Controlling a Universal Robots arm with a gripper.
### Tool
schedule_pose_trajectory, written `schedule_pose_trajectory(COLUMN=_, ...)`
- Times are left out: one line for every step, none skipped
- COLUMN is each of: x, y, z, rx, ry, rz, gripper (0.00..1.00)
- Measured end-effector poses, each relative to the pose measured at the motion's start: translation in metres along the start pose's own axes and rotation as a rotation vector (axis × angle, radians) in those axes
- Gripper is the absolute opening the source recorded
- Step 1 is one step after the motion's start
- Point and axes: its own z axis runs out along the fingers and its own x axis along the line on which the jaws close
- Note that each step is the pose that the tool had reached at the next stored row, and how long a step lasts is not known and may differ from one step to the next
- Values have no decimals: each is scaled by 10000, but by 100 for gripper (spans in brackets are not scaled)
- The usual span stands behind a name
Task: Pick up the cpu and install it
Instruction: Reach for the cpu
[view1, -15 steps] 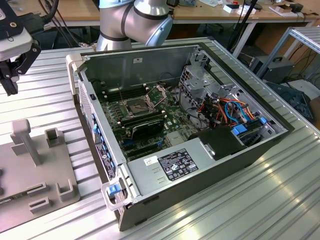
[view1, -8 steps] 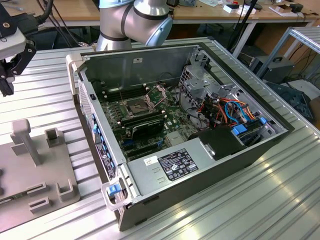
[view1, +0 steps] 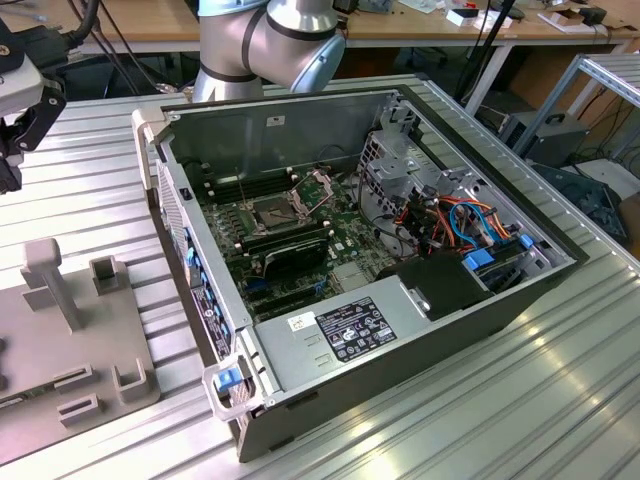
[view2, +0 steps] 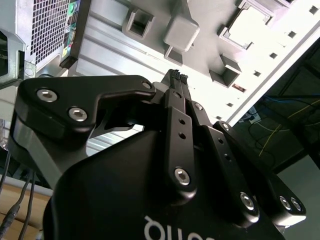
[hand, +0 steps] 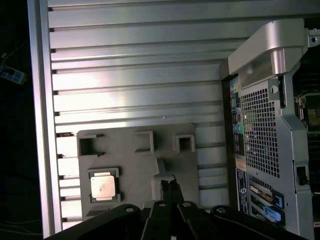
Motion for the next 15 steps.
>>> schedule_pose_trajectory(x=17, y=-1, z=0, rx=0, ry=0, rz=0, gripper=11)
schedule_pose_trajectory(x=17, y=-1, z=0, rx=0, ry=-1, rz=0, gripper=11)
schedule_pose_trajectory(x=17, y=-1, z=0, rx=0, ry=0, rz=1, gripper=11)
schedule_pose_trajectory(x=17, y=-1, z=0, rx=0, ry=-1, rz=0, gripper=11)
schedule_pose_trajectory(x=18, y=-1, z=0, rx=0, ry=0, rz=0, gripper=11)
schedule_pose_trajectory(x=18, y=-1, z=0, rx=0, ry=-1, rz=0, gripper=11)
schedule_pose_trajectory(x=18, y=-1, z=0, rx=0, ry=-1, rz=0, gripper=11)
schedule_pose_trajectory(x=18, y=-1, z=0, rx=0, ry=-1, rz=0, gripper=11)
schedule_pose_trajectory(x=21, y=-2, z=0, rx=0, ry=-1, rz=1, gripper=11)
schedule_pose_trajectory(x=27, y=-2, z=0, rx=-1, ry=-1, rz=3, gripper=11)
schedule_pose_trajectory(x=33, y=-2, z=0, rx=-1, ry=-1, rz=3, gripper=11)
schedule_pose_trajectory(x=40, y=-3, z=1, rx=0, ry=-1, rz=2, gripper=11)
schedule_pose_trajectory(x=57, y=-4, z=2, rx=1, ry=-1, rz=1, gripper=11)
schedule_pose_trajectory(x=70, y=-5, z=3, rx=1, ry=-1, rz=1, gripper=11)
schedule_pose_trajectory(x=80, y=-6, z=5, rx=0, ry=-1, rz=1, gripper=11)
